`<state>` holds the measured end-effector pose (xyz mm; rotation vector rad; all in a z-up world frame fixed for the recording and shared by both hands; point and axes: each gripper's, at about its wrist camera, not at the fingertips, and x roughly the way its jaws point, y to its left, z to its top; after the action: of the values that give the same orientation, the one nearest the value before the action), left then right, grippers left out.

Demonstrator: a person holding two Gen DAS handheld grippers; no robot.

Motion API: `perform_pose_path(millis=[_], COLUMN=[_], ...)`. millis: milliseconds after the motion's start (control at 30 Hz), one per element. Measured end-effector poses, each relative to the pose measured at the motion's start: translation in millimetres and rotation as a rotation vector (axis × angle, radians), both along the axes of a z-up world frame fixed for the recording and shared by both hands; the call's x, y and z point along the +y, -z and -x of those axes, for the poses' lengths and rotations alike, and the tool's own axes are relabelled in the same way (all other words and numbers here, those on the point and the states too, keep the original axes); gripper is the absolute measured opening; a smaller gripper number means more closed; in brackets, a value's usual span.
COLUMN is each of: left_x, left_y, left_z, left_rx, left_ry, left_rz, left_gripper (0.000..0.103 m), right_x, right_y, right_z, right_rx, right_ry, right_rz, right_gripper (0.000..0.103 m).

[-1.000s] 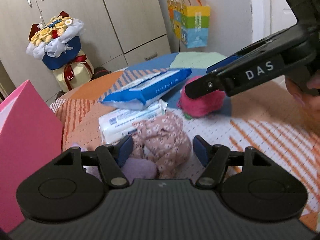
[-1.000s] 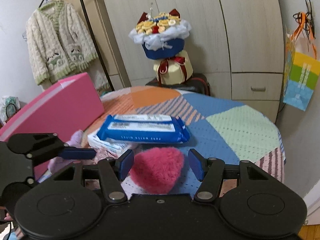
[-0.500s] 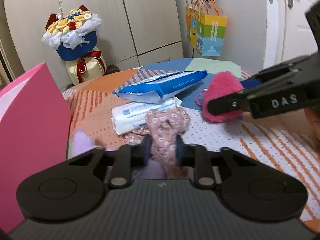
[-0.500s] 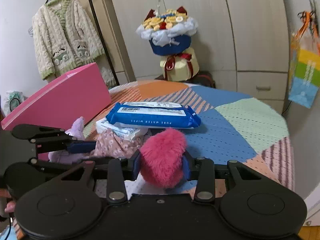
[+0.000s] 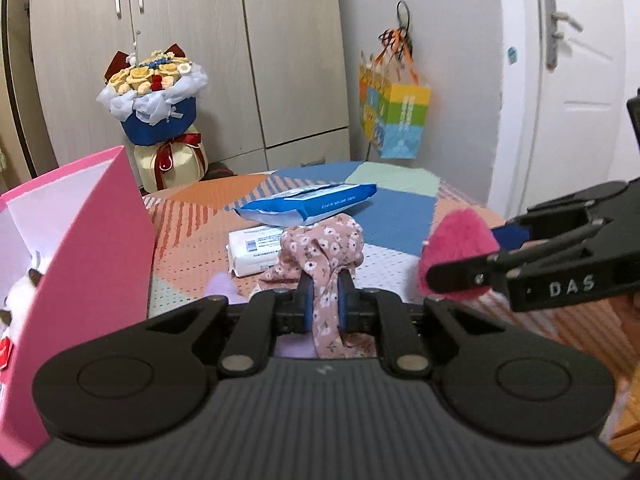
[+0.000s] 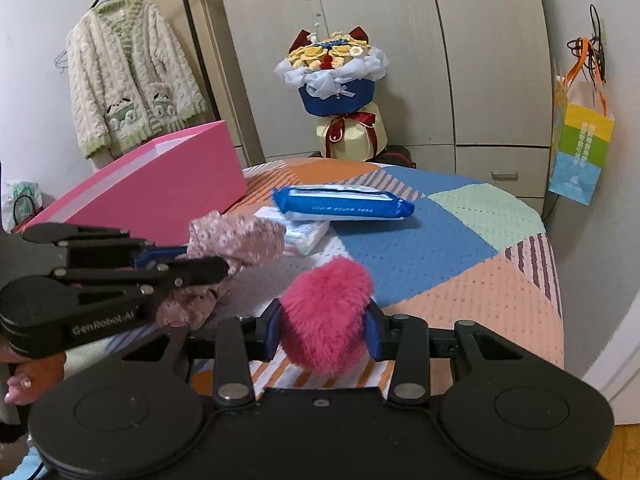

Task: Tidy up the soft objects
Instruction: 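Grasp the pink pom-pom with the right gripper while the left grasps the pink floral cloth, then carry the pom-pom and floral cloth together over the pink box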

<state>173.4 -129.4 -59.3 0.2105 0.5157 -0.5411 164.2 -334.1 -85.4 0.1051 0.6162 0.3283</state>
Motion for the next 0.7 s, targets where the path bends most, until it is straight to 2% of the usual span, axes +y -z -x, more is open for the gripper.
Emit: perform_pose_path(millis=[200,467,700], left_x=[20.3,52.1,76.1], left_y=[-11.4,-18.6,-27.4], left_z=[20.6,41.5,56.7], left_rx=[0.047,0.149,0.247], left_ry=[0.047,0.099,0.145], left_rz=[0.065,0.151,0.157], left_gripper=[0.011,0.011,0.011], right_x=[11.6,33.2,53.9], right_y=[-3.5,-9.0,-25.3], right_z=[19.7,51.1,69.5], right_rx=[0.052,0.12,0.158], right_ry=[0.011,-0.01,-0.1], right_rz=[0.014,0.045,0.031], right_gripper=[0.045,0.045,0.045])
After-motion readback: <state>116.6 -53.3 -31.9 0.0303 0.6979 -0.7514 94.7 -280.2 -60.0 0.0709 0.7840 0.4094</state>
